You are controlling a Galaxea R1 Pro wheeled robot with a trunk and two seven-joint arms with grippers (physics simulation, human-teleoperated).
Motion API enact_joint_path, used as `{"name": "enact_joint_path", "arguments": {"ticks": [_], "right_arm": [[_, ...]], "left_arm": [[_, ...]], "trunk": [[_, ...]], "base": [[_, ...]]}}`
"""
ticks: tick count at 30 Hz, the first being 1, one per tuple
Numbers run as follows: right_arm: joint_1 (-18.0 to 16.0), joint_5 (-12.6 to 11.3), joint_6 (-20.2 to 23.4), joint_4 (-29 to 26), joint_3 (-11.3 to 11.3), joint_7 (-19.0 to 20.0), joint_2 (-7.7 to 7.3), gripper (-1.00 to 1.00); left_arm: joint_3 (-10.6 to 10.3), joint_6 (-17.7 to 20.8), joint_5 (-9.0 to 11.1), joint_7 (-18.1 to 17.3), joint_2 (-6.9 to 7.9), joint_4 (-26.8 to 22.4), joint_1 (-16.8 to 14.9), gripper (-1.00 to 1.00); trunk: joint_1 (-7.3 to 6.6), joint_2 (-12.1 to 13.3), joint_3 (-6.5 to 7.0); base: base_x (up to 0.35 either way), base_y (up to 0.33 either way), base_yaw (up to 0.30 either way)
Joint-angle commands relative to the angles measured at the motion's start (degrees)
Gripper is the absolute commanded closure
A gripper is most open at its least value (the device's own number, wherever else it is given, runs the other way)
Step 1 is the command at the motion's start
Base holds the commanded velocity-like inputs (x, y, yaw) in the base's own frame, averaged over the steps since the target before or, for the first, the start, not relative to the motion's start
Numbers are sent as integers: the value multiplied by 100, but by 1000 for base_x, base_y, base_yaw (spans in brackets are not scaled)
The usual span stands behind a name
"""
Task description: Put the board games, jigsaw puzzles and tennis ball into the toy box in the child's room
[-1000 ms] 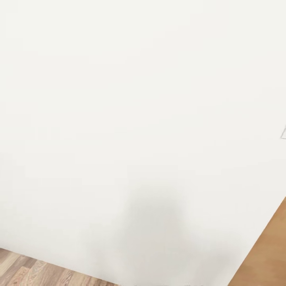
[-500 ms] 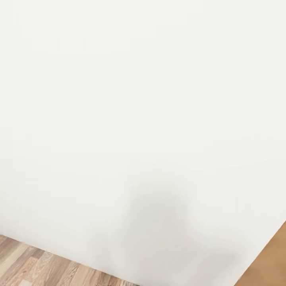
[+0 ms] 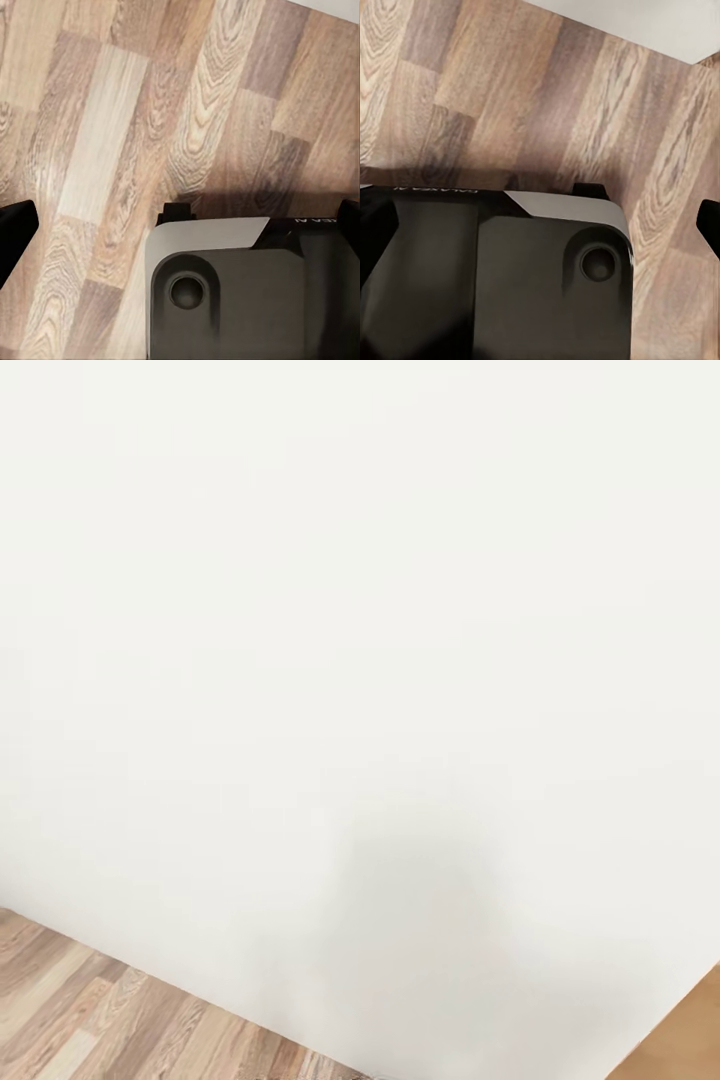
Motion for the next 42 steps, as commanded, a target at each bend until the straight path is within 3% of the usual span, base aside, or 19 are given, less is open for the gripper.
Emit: {"name": "enact_joint_path", "arguments": {"ticks": [1,18,42], "right_arm": [[-4,11,-12,5,32,-34,0,-100],[-4,19,-8,5,45,-34,6,-100],[-4,19,-12,5,45,-34,16,-100]], "left_arm": [[2,-13,1,-6,0,3,-4,-100],[1,-8,0,-6,0,3,-4,-100],[2,-5,4,-7,0,3,-4,-100]], "trunk": [[1,-6,-17],[1,-6,-174],[1,-6,-364]], "base": [[0,-36,68],[0,-19,81],[-58,-6,178]]}}
